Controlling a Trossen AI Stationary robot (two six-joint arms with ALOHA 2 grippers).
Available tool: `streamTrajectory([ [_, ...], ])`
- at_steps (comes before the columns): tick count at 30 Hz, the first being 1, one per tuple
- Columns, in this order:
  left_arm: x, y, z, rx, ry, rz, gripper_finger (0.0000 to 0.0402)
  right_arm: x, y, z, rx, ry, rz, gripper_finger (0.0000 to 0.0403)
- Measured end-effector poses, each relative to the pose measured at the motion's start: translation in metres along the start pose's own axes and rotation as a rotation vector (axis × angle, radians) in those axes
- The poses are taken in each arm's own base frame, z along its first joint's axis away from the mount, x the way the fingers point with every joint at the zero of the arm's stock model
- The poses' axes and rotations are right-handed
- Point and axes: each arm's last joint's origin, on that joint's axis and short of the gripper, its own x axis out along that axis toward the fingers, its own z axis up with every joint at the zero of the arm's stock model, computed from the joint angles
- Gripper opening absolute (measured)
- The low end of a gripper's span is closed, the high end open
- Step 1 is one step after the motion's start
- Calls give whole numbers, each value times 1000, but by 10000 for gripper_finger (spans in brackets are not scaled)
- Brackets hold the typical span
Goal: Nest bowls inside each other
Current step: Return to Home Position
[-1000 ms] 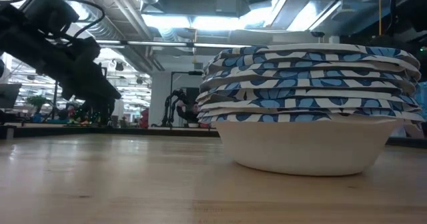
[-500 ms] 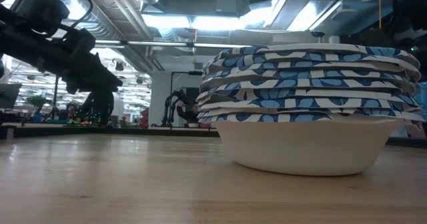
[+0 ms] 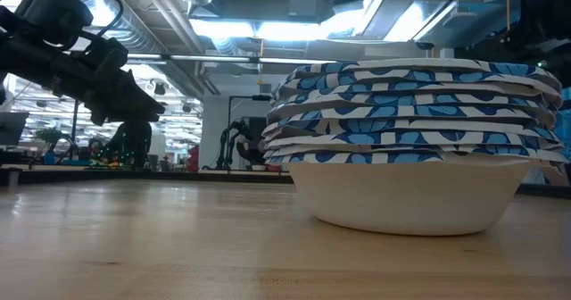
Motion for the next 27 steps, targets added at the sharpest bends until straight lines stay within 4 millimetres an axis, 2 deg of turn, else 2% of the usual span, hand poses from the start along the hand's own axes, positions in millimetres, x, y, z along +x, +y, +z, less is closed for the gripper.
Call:
streamTrajectory([
  [5, 0, 1, 0, -1, -2, 9, 176, 8, -6, -9, 42, -67, 51, 182],
  [20, 0, 2, 0, 51, -6, 26, 176, 14, -17, 1, 5, -84, 86, 182],
  [27, 0, 1, 2, 105, -25, 23, 176, 16, -23, 4, 50, -87, 70, 182],
])
